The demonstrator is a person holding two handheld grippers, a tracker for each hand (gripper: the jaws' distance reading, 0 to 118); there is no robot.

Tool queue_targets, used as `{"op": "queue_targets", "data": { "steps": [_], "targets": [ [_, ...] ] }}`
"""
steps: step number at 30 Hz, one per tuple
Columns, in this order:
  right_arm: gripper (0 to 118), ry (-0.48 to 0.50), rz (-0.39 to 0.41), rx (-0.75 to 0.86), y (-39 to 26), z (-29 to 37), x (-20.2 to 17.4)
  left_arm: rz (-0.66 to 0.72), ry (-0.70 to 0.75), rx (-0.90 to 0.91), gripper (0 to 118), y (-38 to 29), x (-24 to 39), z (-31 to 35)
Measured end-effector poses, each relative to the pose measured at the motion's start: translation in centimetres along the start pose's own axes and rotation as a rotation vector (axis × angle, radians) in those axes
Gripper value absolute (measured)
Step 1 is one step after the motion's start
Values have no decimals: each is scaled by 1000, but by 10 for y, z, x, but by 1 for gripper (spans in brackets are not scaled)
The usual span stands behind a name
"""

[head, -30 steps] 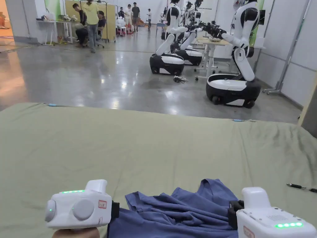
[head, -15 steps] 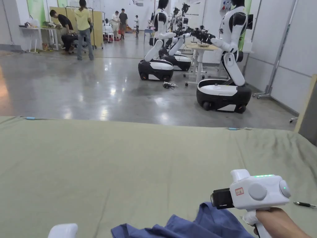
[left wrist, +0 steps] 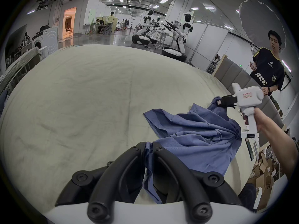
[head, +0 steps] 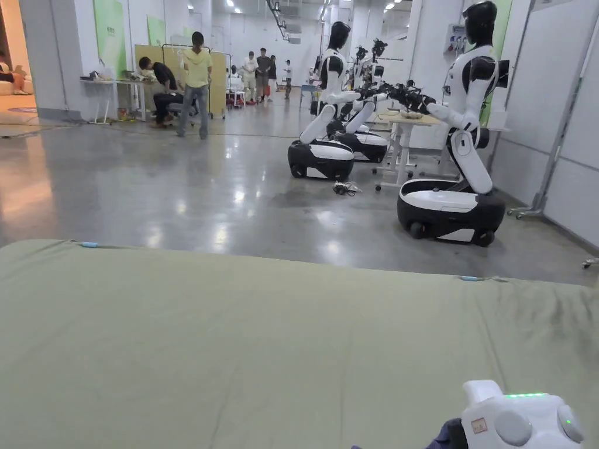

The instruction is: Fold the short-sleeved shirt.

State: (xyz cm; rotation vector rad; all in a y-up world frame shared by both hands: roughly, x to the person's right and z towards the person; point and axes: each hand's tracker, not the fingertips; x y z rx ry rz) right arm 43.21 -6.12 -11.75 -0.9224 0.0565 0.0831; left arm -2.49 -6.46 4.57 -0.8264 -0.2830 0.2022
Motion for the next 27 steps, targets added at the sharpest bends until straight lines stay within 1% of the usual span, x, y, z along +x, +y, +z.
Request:
{"op": "queue_targets", "data": {
  "steps": [2,4,8,10,12,13,16,17,20,23,24,27],
  "targets": [
    [11,26,-49,54,0,35,3,-7,6,9,9,-1,3,8],
    [11,28,-55,112,-1,69,5,-14,12,20,9,-1,6,15],
    [11,-6,-69,227,-2,141,13,-31,21,56,8,6,13,41],
    [11,6,-80,224,1,170,21,-36,26,94,8,16,6,56],
    [11,-2,-98,298,3,204,28,-51,45,147,8,29,6,77],
    [11,4,-108,334,6,222,33,-47,43,173,8,39,6,91],
    [11,-6,-157,427,18,275,46,-80,111,283,8,73,4,133],
    [11,-9,-165,451,23,293,50,-85,126,320,8,84,15,156],
    [11,2,-178,516,34,339,57,-74,172,423,8,121,16,204],
    [11,13,-245,597,41,373,68,-48,230,514,8,151,20,249],
    [11,-1,-262,612,43,379,70,-34,241,532,8,159,18,259],
    [11,-1,-275,637,47,395,71,-23,244,553,8,177,17,274]
  ]
}}
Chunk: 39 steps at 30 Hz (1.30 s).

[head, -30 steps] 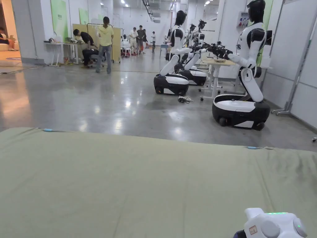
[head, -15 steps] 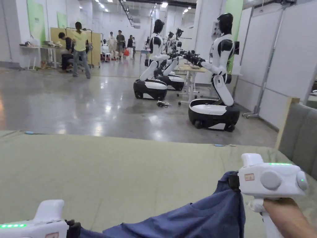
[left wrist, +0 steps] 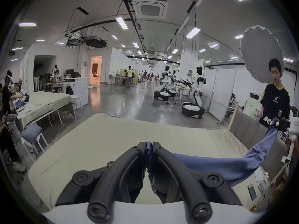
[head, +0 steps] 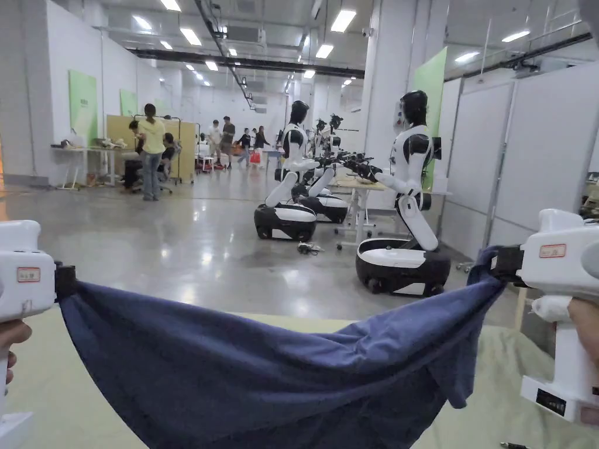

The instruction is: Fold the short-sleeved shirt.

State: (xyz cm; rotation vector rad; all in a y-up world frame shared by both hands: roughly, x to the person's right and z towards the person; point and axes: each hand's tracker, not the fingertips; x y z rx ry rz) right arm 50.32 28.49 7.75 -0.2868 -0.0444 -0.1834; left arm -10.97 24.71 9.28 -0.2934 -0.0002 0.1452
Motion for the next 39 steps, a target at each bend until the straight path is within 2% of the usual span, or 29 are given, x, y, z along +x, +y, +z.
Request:
{"op": "queue_targets", "data": {
  "steps": [2,7,15,23,26,28,33,39],
  "targets": [
    [11,-1,-16,19,6,-1,-1,-49,43,20,8,8,4,-8],
    [11,-24,-18,28,23,-22,-9,-34,12,13,8,26,13,-36],
    [11,-38,-38,125,63,-64,-14,-59,42,58,8,66,19,-92],
    [11,-47,-12,176,74,-126,-19,-20,53,93,8,95,7,-152],
    [11,-62,-8,147,60,-157,-20,-33,73,77,8,85,5,-179],
    [11,-86,22,116,42,-181,-20,-27,82,61,8,69,4,-202],
    [11,-112,-16,43,-11,-227,-13,-13,84,-33,8,18,3,-249],
    [11,-122,-12,-2,-34,-231,7,-31,75,-66,8,-8,3,-245]
  ]
}}
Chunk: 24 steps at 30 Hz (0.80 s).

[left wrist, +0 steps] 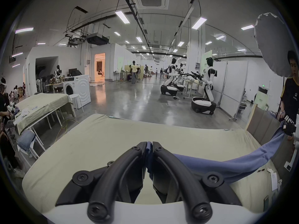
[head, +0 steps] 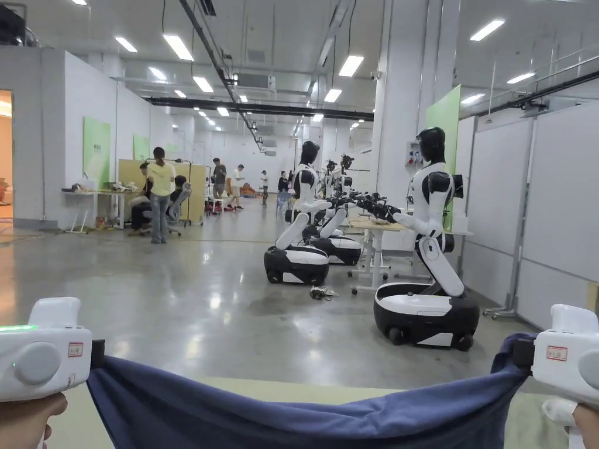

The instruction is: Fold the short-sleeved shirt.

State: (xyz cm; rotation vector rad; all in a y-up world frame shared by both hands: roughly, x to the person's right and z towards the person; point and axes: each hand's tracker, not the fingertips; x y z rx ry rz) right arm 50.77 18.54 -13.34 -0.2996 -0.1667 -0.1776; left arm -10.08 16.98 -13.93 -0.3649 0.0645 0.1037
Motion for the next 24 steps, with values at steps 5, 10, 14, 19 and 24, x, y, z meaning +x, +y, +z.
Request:
{"op": "queue_targets", "data": {
  "steps": [5,10,14,19,24],
  "targets": [
    [11,-26,9,-35,-20,46,22,-19,-5,-26,8,-16,-4,47],
    [11,-35,52,-105,-71,111,47,-47,-21,-101,8,-67,-13,120],
    [11,-18,112,-208,-142,156,62,-63,-43,-209,8,-137,-27,176],
    [11,-33,141,-373,-247,189,83,-63,-60,-391,8,-237,-47,221],
    [11,-80,151,-464,-316,200,95,1,-28,-493,8,-307,-61,230]
  ]
}}
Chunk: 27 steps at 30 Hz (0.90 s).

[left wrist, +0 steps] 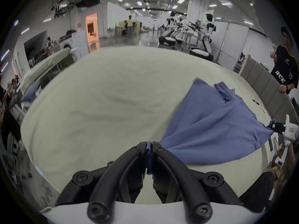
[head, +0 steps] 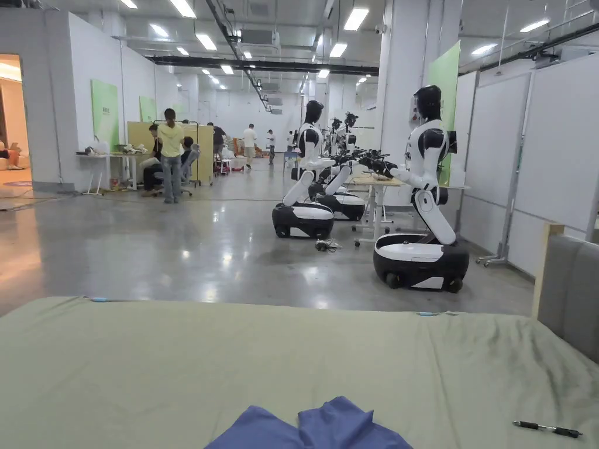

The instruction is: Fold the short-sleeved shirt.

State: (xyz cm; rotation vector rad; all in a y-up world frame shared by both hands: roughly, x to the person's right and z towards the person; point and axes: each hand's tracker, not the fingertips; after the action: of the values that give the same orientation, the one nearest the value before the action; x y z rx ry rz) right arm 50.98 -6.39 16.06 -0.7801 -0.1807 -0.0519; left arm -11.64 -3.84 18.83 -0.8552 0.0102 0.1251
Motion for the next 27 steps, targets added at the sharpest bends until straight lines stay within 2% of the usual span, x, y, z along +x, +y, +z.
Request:
{"op": "queue_targets", "data": {
  "steps": [1,2,3,4,5,7,10,11,12,13,14,16,18,22,23,24,25,26,27],
  "targets": [
    [11,-1,-4,-2,-4,-2,2,9,-3,3,9,-5,-1,-1],
    [19,-5,-2,5,-6,-2,3,27,-19,40,21,-7,-4,2],
    [64,-15,13,14,-6,0,4,39,-41,99,51,-7,-7,5],
    [105,-15,35,24,-5,3,4,19,-37,131,75,-5,-7,11],
    [118,18,61,21,-2,7,5,-1,-25,143,90,-2,-7,20],
    [114,54,100,99,3,24,1,-48,-30,214,89,-2,-3,44],
    [112,138,121,111,11,46,-12,-167,29,293,89,-14,10,73],
    [104,166,134,104,12,51,-19,-187,34,294,86,-19,14,79],
    [63,198,159,83,13,54,-26,-195,33,279,71,-23,17,82],
    [13,197,192,80,13,56,-37,-205,30,255,33,-27,19,84],
    [0,174,238,88,13,57,-50,-215,27,249,4,-32,20,85],
    [0,187,297,111,12,56,-68,-270,112,227,4,-40,19,73],
    [0,270,309,82,14,55,-87,-255,67,184,4,-44,16,67],
    [0,306,361,77,21,47,-129,-203,77,150,5,-46,-13,40],
    [0,320,364,74,23,47,-137,-199,72,142,16,-46,-25,33],
    [0,329,365,73,25,32,-142,-212,88,129,51,-45,-29,26],
    [0,338,365,72,26,28,-148,-225,75,122,75,-43,-29,17],
    [0,343,365,71,27,26,-153,-255,80,118,85,-40,-27,10],
    [0,345,366,69,28,23,-157,-284,80,123,85,-39,-38,1]
  ]
}}
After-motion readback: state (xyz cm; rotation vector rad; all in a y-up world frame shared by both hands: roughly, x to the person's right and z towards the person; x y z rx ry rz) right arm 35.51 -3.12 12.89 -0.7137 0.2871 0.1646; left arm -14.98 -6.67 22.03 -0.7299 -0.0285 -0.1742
